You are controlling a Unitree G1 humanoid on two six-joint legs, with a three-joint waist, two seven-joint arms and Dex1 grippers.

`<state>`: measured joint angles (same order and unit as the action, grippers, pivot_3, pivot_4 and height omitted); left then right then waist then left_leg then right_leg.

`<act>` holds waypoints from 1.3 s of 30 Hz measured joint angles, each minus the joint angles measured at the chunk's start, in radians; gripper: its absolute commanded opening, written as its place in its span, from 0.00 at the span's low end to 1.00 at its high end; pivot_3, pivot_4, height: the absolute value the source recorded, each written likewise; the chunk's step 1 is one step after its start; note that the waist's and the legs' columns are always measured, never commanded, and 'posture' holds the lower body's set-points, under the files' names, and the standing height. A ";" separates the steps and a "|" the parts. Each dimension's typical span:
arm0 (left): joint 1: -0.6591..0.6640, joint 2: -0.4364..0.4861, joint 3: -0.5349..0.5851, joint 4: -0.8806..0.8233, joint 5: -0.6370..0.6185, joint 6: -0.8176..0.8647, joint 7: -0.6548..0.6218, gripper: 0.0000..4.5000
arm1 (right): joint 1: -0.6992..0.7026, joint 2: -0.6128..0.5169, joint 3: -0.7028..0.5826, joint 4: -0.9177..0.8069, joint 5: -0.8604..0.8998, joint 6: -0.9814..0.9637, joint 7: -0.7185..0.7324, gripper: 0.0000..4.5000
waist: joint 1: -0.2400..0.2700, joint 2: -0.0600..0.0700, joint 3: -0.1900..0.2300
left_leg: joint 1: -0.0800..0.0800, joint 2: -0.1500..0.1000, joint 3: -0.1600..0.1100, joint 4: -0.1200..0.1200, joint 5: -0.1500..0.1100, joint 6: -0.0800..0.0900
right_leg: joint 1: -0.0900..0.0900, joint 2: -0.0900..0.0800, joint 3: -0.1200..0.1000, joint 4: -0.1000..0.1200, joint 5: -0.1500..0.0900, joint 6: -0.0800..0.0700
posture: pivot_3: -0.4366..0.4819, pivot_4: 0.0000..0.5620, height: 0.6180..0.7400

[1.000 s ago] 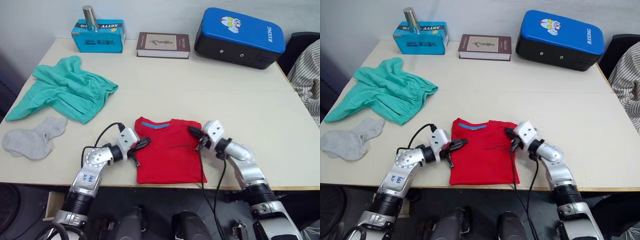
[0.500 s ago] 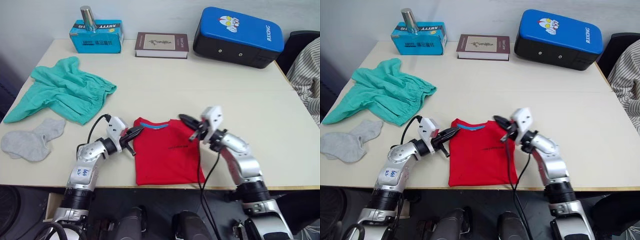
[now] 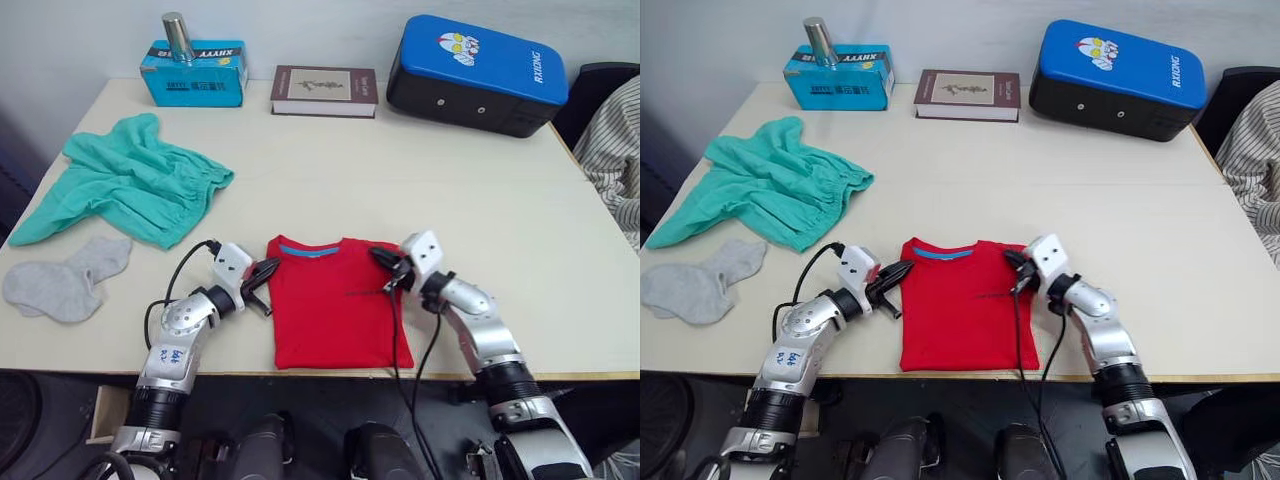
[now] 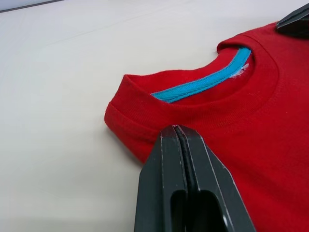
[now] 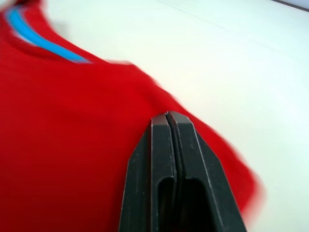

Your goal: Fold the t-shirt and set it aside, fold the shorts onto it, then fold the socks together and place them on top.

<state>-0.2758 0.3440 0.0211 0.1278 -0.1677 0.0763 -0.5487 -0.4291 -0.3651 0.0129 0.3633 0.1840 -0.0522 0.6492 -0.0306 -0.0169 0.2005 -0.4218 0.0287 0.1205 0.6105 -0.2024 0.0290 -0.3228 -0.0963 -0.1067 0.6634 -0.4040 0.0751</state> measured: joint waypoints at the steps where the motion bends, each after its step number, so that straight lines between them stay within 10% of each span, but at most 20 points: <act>1: 0.009 -0.001 0.007 0.000 -0.014 -0.014 -0.012 0.01 | 0.021 -0.014 -0.021 -0.021 0.029 0.012 0.024 0.00 | 0.000 0.000 0.000 | 0.000 0.000 0.000 0.000 0.000 0.000 | 0.000 0.000 0.000 0.000 0.000 0.000 | 0.48 0.27 1.00; 11: 0.079 0.087 -0.104 -0.163 -0.106 -0.063 -0.333 0.01 | 0.301 -0.057 0.096 -0.576 0.165 0.208 0.153 0.00 | 0.006 0.000 0.000 | -0.001 0.000 0.000 -0.002 -0.003 -0.001 | 0.000 0.000 0.000 -0.004 0.000 0.000 | 0.48 0.27 1.00; 25: 0.174 0.108 -0.177 -0.176 -0.051 -0.098 -0.339 0.01 | 0.608 -0.119 -0.084 -0.570 0.127 0.111 0.088 0.00 | 0.004 0.002 -0.001 | 0.000 0.000 0.001 -0.003 -0.006 0.001 | 0.000 0.000 0.002 -0.006 -0.001 -0.001 | 0.48 0.27 1.00; 39: 0.139 0.099 -0.143 -0.082 -0.106 -0.167 -0.409 0.00 | 0.399 -0.412 -0.214 -0.697 0.888 1.135 -0.049 0.98 | 0.005 0.005 -0.001 | -0.002 0.001 0.001 -0.004 -0.006 0.006 | 0.000 0.000 0.002 -0.010 -0.001 -0.003 | 0.48 0.27 1.00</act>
<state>-0.1365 0.4433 -0.1224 0.0453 -0.2733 -0.0903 -0.9577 -0.0299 -0.7767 -0.2008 -0.3339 1.0718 1.0828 0.6000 -0.0260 -0.0124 0.1991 -0.4240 0.0294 0.1211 0.6063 -0.2083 0.0351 -0.3231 -0.0963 -0.1051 0.6537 -0.4055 0.0724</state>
